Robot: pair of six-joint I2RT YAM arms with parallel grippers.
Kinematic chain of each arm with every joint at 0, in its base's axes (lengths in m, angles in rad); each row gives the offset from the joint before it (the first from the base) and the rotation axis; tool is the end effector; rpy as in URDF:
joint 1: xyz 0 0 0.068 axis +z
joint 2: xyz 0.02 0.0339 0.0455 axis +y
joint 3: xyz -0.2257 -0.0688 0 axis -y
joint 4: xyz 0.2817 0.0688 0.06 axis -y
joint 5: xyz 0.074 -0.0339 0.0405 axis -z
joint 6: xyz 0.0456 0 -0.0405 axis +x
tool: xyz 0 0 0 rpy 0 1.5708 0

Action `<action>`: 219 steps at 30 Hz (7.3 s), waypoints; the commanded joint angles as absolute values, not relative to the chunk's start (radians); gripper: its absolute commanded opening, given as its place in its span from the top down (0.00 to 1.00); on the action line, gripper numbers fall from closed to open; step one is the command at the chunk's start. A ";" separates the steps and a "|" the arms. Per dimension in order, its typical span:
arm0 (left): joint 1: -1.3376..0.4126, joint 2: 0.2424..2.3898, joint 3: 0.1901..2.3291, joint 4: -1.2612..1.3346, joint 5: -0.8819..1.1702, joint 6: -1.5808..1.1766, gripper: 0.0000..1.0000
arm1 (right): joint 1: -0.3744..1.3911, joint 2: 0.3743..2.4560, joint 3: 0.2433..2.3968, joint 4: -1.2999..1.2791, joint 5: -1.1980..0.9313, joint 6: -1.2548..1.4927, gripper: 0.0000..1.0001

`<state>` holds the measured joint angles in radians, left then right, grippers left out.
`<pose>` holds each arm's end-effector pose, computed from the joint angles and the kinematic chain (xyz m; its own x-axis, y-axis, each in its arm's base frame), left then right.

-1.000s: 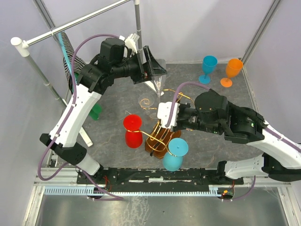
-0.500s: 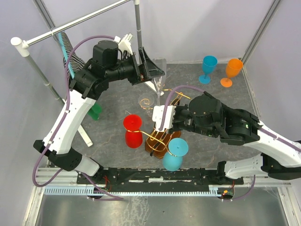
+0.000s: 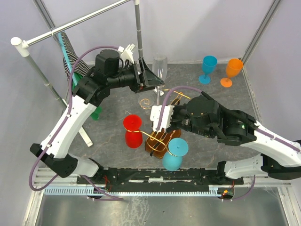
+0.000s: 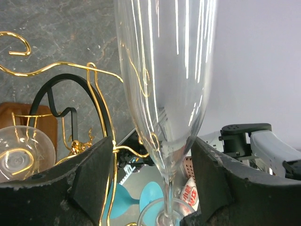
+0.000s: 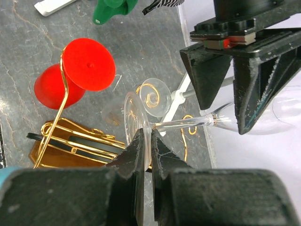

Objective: Take the wine glass off the wine glass rack

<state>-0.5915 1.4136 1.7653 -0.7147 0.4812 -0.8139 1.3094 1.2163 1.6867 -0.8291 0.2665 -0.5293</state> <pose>0.2667 -0.2046 0.4492 -0.8228 -0.2236 -0.5224 0.3718 0.4835 -0.7924 0.0829 0.2636 0.4649 0.3601 -0.5389 -0.7615 -0.7952 0.2496 -0.5526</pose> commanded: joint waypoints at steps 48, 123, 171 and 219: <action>-0.622 1.282 1.669 -0.587 0.660 -0.790 0.97 | 1.317 1.180 1.649 -0.637 0.385 -0.488 0.51; -0.658 1.254 1.673 -0.631 0.540 -0.552 0.97 | 0.592 1.571 2.079 -0.543 -0.383 0.725 0.29; -0.658 1.282 1.810 -0.822 -0.012 -0.313 0.42 | 0.106 1.361 1.737 -0.634 0.081 0.257 0.53; -0.659 1.318 1.755 -0.762 0.011 -0.269 0.34 | -0.134 1.794 0.885 1.142 0.365 -0.006 0.61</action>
